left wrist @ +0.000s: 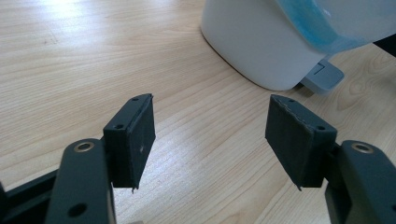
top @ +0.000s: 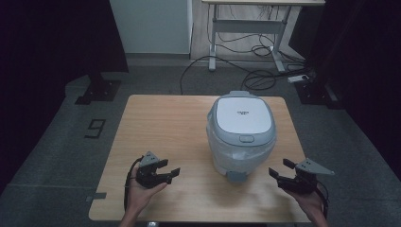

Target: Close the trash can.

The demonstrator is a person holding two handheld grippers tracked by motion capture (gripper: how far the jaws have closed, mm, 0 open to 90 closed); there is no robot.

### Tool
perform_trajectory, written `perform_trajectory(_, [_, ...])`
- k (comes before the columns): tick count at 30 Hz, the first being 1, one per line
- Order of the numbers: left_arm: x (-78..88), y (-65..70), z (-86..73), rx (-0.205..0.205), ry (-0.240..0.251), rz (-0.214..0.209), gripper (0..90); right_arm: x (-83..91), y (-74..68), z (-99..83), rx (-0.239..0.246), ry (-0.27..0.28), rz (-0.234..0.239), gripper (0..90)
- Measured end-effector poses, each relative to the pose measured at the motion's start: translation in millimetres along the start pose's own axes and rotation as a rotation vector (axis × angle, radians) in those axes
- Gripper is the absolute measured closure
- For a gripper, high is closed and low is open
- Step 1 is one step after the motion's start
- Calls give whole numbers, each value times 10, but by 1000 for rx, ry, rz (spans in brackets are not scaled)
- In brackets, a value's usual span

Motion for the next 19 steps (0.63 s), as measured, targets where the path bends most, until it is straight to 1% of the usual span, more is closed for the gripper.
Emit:
perform_trajectory(1, [0,0,0,0,0,0,333,0,0,0,0,0,0,248])
perform_trajectory(2, [-2,-1,-4,-1,-1,1,333,-36,3,-78,-14,-10,4,249])
perform_trajectory(4, [-5,-6,-9,0,-2,2,333,-66,7,-142,-23,-15,6,249])
perform_trajectory(5, [-5,-6,-9,0,-2,2,333,-66,7,-142,-23,-15,6,249])
perform_trajectory(6, [-9,-11,-14,1,-4,3,333,-92,7,-199,-29,-30,8,247])
perform_trajectory(7, [-9,-11,-14,1,-4,3,333,-92,7,-199,-29,-30,8,247])
perform_trajectory(8, [-9,-16,-17,2,-4,5,333,-108,18,-234,-29,-42,4,247])
perform_trajectory(10, [-4,-19,-16,1,-4,6,333,-115,29,-254,-37,-43,5,247])
perform_trajectory(19, [-5,-41,-22,4,-1,13,329,-149,55,-298,-36,-59,-6,245])
Point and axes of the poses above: each handheld gripper's, and its own axes: x roughly backward along the jaws, z roughly out of its top, y roughly to its right, the point moved 8 cm from there along -x, roughly forward along the jaws, and after that the axes turned 8 degrees about x, right-handed, at the moved point
